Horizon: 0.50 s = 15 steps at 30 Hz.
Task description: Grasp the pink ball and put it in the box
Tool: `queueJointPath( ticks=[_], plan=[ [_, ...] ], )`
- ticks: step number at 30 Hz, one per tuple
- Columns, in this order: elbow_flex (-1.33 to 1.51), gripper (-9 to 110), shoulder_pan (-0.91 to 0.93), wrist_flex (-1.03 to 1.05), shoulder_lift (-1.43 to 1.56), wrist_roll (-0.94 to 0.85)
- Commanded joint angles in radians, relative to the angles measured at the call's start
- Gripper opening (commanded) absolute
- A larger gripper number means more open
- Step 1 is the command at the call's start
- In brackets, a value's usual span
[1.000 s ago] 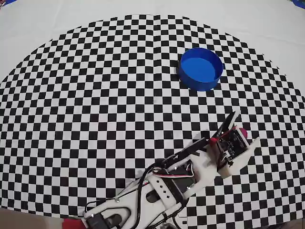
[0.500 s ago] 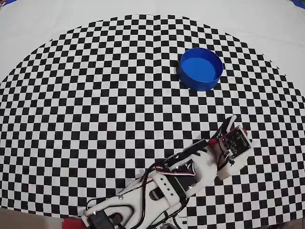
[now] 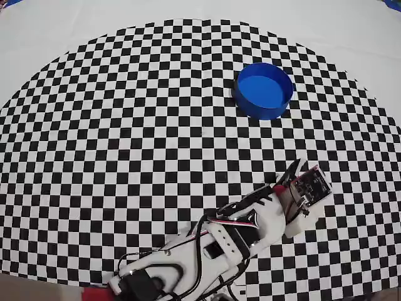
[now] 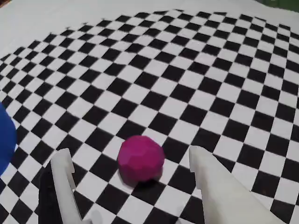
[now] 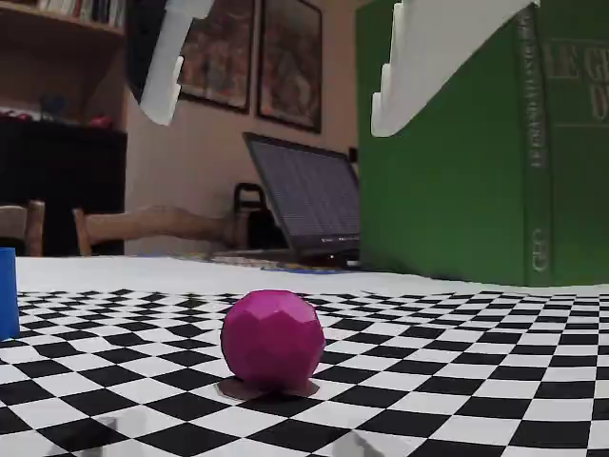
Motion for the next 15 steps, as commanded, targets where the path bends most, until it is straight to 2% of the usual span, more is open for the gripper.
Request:
queueJointPath(
  ticks=[1,15],
  plan=[
    [-0.002,29,-0.006,-0.017,-0.025,-0.011],
    [-0.081,29,-0.017,-0.017,-0.155,-0.011]
  ],
)
